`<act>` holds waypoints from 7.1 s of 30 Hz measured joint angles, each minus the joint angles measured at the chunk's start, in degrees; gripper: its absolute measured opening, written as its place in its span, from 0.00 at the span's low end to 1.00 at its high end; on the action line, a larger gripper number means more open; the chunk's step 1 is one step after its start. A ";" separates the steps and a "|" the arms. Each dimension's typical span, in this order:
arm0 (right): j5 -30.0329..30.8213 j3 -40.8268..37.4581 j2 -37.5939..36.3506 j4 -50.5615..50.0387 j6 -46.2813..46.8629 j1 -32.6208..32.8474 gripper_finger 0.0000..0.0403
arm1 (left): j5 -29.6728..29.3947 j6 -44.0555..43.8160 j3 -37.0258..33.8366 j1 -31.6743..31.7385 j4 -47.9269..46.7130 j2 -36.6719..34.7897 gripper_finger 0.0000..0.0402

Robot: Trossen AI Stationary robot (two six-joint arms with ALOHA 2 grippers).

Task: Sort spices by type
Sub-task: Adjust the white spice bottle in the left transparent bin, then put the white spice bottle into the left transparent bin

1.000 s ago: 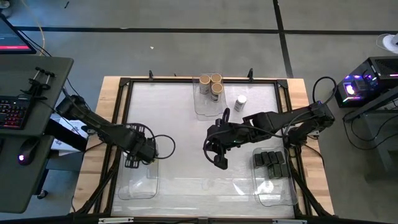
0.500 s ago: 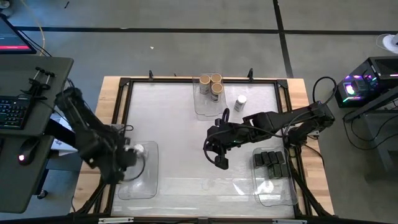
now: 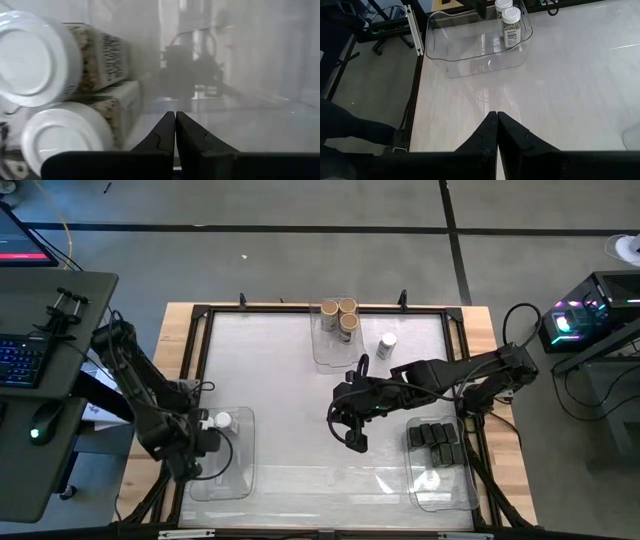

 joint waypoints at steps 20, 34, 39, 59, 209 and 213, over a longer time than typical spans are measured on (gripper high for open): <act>0.04 0.00 0.00 0.16 0.09 0.00 0.00 | -5.25 -4.74 -4.37 0.06 -1.12 0.00 0.00; -1.44 0.00 0.00 0.19 1.16 0.07 0.00 | -0.86 -4.48 -2.74 0.04 -2.22 0.00 0.00; -1.93 0.00 0.00 0.18 1.25 0.07 0.00 | 1.92 -1.35 1.92 0.04 -2.41 0.00 0.00; 8.26 0.00 -0.86 -16.49 12.57 -23.13 0.00 | -32.53 25.13 12.85 21.85 7.17 -21.12 0.00; 9.60 -13.00 -19.02 -14.44 -2.52 -18.82 0.00 | 15.56 26.19 26.64 56.67 19.90 22.52 0.77; 9.57 -13.00 -19.02 -14.44 -2.73 -19.74 0.00 | 16.89 24.42 26.64 56.12 20.25 23.94 0.77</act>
